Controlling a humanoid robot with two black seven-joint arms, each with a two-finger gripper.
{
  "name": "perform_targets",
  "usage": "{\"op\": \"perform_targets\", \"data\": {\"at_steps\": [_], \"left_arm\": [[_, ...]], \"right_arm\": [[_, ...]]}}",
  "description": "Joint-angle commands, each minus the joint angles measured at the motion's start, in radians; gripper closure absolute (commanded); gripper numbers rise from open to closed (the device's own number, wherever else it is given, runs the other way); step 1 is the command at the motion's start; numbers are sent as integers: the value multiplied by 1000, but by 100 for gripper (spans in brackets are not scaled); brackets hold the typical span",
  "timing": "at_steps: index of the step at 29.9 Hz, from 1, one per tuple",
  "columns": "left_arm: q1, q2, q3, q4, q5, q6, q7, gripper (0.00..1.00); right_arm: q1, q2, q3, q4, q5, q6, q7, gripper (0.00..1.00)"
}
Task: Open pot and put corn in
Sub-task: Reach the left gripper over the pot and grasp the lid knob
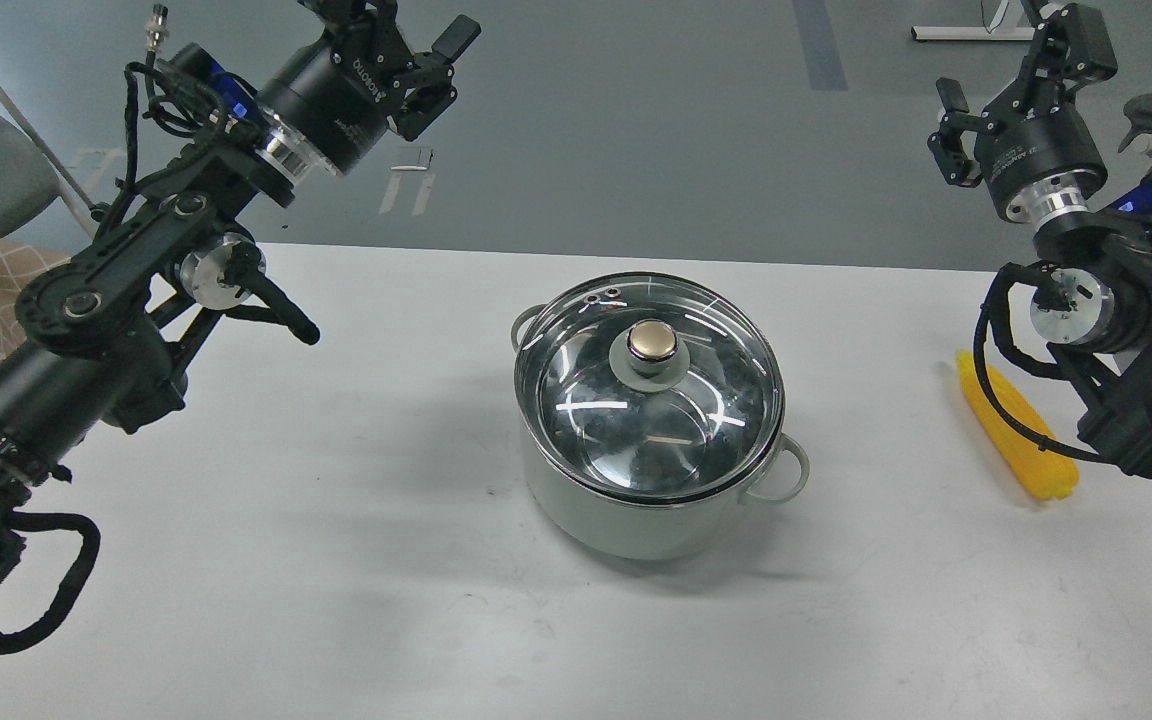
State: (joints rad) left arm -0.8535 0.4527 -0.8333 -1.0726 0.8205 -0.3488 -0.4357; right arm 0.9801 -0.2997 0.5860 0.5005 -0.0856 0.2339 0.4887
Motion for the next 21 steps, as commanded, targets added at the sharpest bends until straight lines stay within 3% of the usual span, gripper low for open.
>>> {"op": "perform_targets", "data": {"at_steps": [1, 9, 14, 21], "left_arm": [[-1, 40, -1, -124, 219, 39, 0, 2], [-1, 52, 6, -318, 745, 57, -6, 2], [7, 40, 19, -368, 1057, 68, -15, 2], [-10, 18, 235, -357, 1361, 175, -53, 2]], "right_arm": [[-18, -22, -2, 18, 0, -2, 0, 0], [-95, -104, 0, 110, -2, -53, 0, 0], [-121, -144, 0, 148, -2, -59, 0, 0], [-140, -157, 3, 173, -2, -62, 0, 0]]}}
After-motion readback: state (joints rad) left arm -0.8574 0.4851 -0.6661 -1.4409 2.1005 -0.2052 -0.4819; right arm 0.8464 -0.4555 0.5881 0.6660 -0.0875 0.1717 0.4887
